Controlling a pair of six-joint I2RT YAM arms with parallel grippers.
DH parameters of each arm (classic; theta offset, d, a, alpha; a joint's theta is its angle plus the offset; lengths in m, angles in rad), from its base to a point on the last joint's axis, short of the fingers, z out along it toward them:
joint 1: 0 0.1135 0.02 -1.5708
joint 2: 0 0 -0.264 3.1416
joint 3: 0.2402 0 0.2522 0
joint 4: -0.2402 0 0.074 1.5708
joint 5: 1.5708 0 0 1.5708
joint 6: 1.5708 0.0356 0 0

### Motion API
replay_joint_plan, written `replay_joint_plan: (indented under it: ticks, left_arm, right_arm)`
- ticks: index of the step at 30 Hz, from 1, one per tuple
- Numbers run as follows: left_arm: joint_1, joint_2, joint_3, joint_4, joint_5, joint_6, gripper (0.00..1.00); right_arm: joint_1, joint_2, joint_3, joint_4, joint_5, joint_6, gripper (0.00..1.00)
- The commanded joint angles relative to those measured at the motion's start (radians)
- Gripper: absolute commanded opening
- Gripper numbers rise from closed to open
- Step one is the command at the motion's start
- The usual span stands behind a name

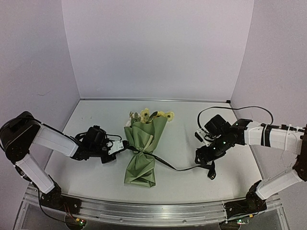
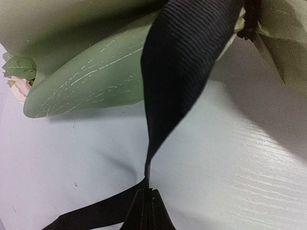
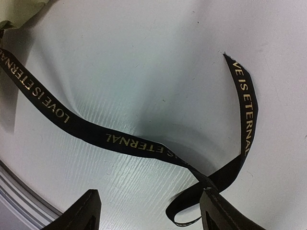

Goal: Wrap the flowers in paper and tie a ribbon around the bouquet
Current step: Cross the half-tied ribbon over the folded bouquet.

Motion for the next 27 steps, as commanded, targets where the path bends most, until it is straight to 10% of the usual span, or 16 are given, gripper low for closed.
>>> replay_joint_plan:
  ticks: [1,27]
  left_arm:
    - [-0.004,-0.093,0.024,0.006,-0.022,-0.017,0.00]
    - [-0.130,-0.264,0.205,-0.092,0.001,-0.168,0.00]
  right_arm:
    - [0.000,-0.004,-0.021,-0.002,0.035,0.019,0.75]
    - [-0.002,0.076,-0.123,-0.057,0.259,0.326,0.50]
